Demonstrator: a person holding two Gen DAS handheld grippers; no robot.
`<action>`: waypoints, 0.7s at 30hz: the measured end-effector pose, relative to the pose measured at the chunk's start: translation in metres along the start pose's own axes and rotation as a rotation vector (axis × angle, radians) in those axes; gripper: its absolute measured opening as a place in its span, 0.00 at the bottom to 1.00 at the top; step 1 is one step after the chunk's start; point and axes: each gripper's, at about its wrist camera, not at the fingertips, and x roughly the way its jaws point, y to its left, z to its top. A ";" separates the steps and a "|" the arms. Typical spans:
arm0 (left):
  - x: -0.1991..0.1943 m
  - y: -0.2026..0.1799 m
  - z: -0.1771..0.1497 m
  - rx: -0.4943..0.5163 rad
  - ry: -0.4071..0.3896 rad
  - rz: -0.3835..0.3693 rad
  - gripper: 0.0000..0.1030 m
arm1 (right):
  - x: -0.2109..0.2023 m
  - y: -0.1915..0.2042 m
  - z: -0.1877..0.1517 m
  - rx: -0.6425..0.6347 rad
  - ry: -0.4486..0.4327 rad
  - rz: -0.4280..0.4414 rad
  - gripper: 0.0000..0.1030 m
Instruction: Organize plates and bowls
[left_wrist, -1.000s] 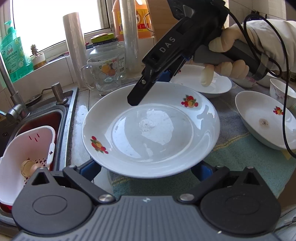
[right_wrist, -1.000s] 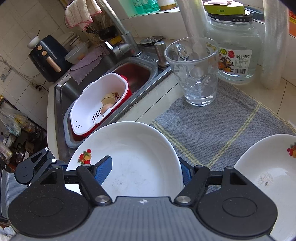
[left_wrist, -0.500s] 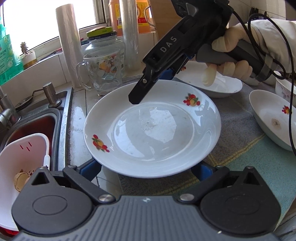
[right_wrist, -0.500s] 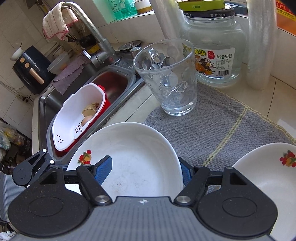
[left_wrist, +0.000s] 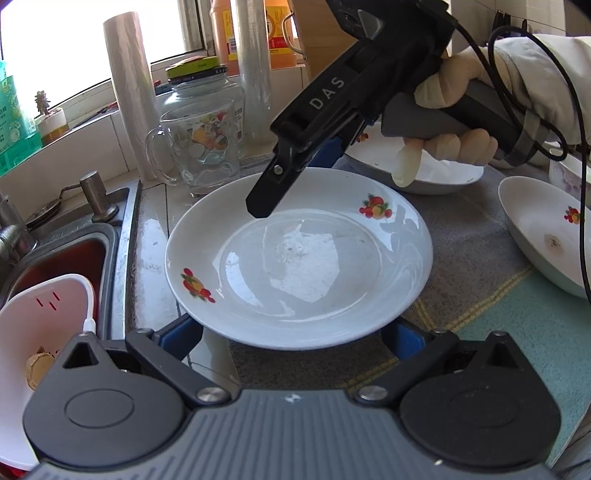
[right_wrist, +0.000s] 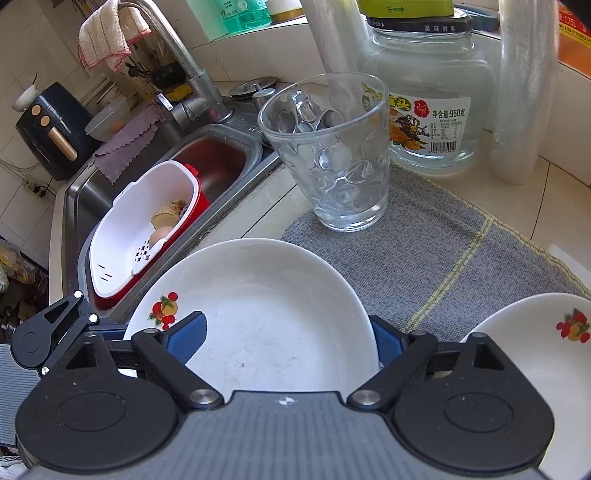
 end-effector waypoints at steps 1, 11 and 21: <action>-0.001 0.001 0.000 -0.004 -0.001 -0.003 0.99 | -0.001 0.003 0.000 -0.010 -0.003 -0.007 1.00; -0.017 0.000 -0.001 -0.039 -0.007 0.011 0.99 | -0.019 0.015 -0.008 -0.065 -0.035 -0.073 1.00; -0.047 -0.011 0.005 -0.092 -0.052 0.052 0.99 | -0.056 0.047 -0.030 -0.153 -0.119 -0.081 1.00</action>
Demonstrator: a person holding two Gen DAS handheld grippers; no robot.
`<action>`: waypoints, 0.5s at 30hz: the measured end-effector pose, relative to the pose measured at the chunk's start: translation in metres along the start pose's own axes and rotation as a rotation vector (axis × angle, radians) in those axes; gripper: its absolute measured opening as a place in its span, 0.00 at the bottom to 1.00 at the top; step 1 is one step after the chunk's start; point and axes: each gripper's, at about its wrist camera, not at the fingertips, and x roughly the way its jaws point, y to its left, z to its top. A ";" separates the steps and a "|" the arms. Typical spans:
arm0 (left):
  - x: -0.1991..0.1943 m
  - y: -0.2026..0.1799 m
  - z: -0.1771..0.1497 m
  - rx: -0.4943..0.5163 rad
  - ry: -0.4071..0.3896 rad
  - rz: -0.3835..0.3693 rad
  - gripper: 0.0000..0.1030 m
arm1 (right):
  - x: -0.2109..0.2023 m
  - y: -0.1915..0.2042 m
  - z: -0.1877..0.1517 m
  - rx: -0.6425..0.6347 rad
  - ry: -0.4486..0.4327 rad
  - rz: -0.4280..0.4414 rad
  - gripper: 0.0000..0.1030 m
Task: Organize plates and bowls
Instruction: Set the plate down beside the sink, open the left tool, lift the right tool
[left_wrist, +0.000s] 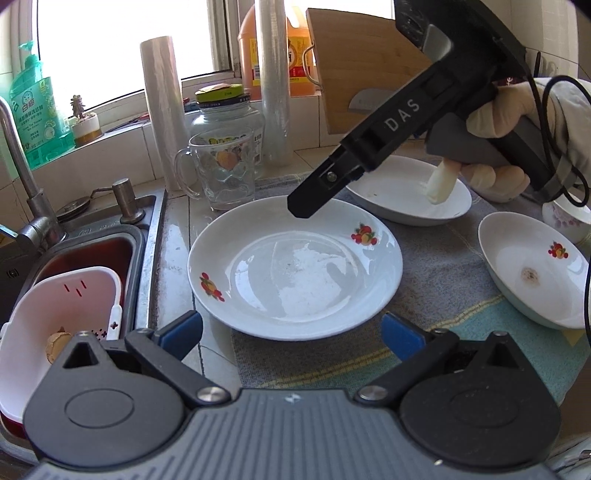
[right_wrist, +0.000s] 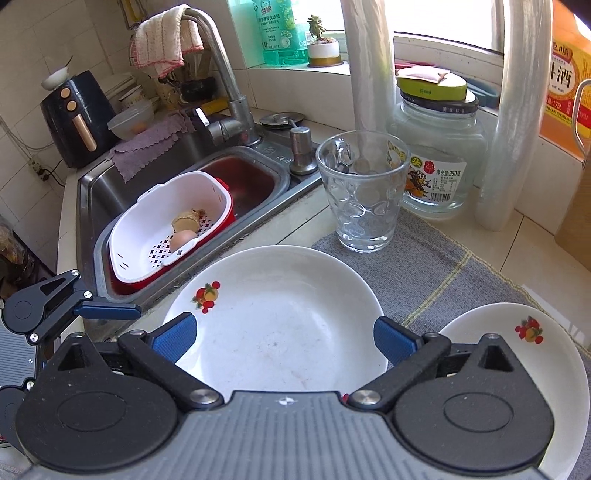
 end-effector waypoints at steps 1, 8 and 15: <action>-0.003 -0.002 0.001 -0.007 -0.007 0.006 0.99 | -0.005 0.004 -0.003 -0.010 -0.008 -0.005 1.00; -0.023 -0.022 0.001 -0.022 -0.057 0.073 1.00 | -0.049 0.026 -0.035 -0.056 -0.086 -0.074 1.00; -0.041 -0.048 -0.007 -0.057 -0.045 0.089 0.99 | -0.096 0.035 -0.082 -0.032 -0.148 -0.176 1.00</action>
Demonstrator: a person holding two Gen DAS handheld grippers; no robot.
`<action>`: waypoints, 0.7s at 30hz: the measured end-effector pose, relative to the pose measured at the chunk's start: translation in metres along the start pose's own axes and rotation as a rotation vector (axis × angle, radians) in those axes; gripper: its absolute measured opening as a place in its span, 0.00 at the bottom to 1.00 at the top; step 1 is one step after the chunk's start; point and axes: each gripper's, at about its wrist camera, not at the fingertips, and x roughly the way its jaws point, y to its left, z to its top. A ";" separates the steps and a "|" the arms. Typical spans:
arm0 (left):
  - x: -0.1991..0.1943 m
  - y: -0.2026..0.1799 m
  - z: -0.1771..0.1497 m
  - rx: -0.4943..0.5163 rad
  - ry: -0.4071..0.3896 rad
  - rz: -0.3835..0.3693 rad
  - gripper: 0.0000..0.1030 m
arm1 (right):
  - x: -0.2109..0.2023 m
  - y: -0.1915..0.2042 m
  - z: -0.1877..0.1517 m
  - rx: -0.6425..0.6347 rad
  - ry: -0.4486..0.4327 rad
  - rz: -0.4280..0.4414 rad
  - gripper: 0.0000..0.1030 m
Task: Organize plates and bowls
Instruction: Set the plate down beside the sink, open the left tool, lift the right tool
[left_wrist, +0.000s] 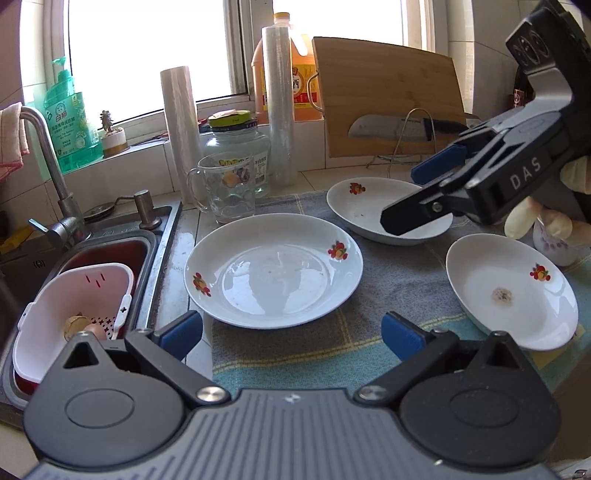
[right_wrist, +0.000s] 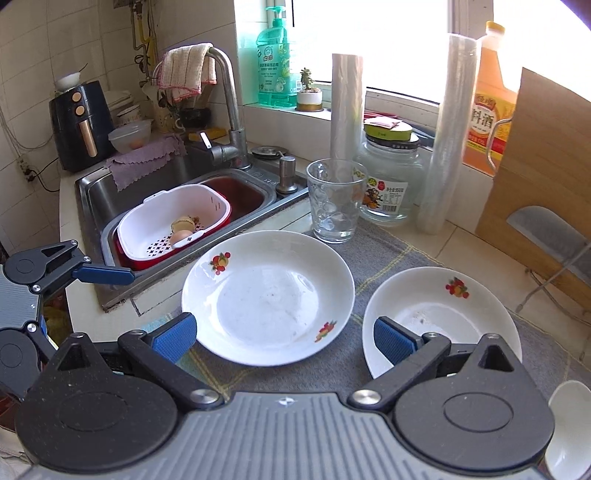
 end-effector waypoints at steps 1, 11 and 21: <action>-0.002 -0.003 -0.001 -0.008 0.007 0.000 0.99 | -0.008 0.000 -0.007 0.006 -0.002 -0.015 1.00; -0.021 -0.040 -0.005 -0.047 0.010 -0.011 0.99 | -0.075 0.002 -0.076 0.069 -0.038 -0.154 1.00; -0.026 -0.081 -0.006 -0.053 0.026 -0.050 0.99 | -0.115 -0.007 -0.145 0.145 -0.010 -0.225 1.00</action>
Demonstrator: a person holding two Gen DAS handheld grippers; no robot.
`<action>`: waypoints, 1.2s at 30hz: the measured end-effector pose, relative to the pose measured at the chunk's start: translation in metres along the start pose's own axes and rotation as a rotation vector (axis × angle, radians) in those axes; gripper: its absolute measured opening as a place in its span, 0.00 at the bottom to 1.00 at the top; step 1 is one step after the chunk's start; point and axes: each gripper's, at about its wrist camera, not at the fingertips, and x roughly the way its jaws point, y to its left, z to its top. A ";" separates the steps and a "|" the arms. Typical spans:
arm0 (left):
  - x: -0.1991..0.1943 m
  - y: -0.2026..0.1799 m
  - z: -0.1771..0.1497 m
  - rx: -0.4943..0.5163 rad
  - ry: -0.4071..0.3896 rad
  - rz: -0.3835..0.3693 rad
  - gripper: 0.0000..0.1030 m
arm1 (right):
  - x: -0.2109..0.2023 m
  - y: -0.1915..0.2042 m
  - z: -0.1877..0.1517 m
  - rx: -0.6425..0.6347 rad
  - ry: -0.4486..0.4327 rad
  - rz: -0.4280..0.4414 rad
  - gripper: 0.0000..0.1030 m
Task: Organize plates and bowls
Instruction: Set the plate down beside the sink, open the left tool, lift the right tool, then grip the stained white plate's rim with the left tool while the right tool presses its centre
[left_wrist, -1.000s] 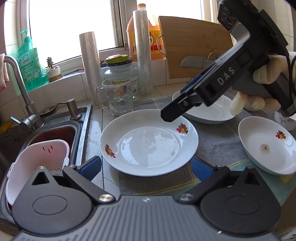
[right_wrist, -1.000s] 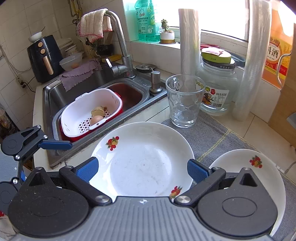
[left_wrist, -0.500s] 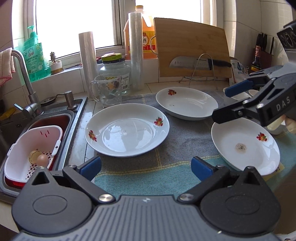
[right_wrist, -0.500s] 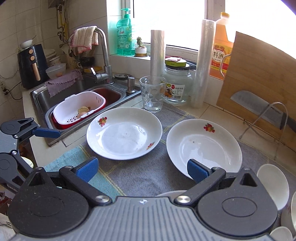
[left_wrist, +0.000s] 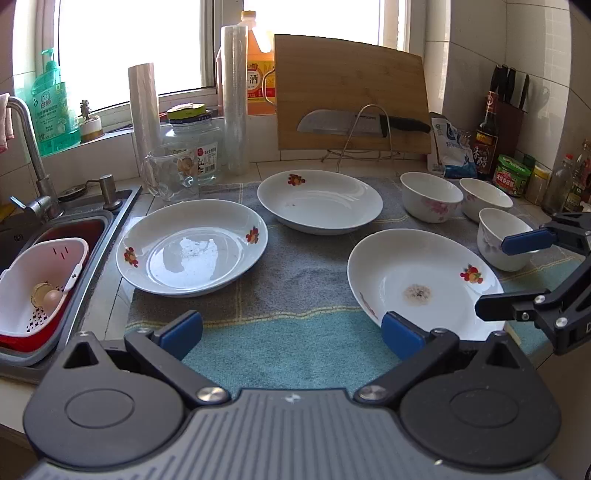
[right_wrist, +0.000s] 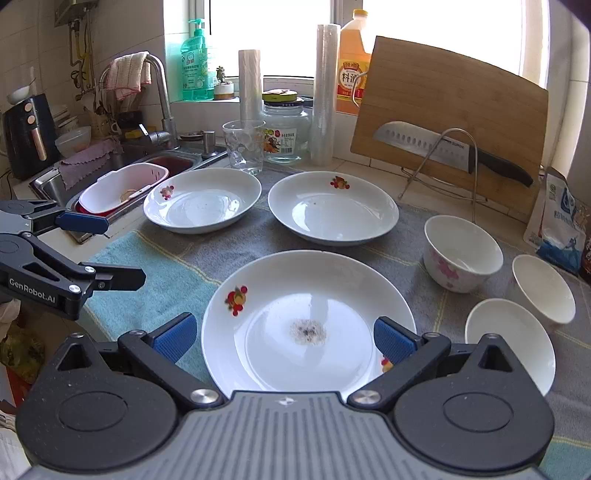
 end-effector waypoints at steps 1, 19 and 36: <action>0.000 -0.004 0.000 0.003 0.001 -0.001 0.99 | -0.002 -0.002 -0.006 0.003 0.003 -0.006 1.00; -0.006 -0.034 -0.003 0.025 0.048 0.004 0.99 | 0.020 -0.018 -0.065 0.017 0.055 -0.017 1.00; 0.052 -0.032 0.029 0.139 0.104 -0.163 0.99 | 0.036 -0.015 -0.066 -0.009 0.025 -0.015 1.00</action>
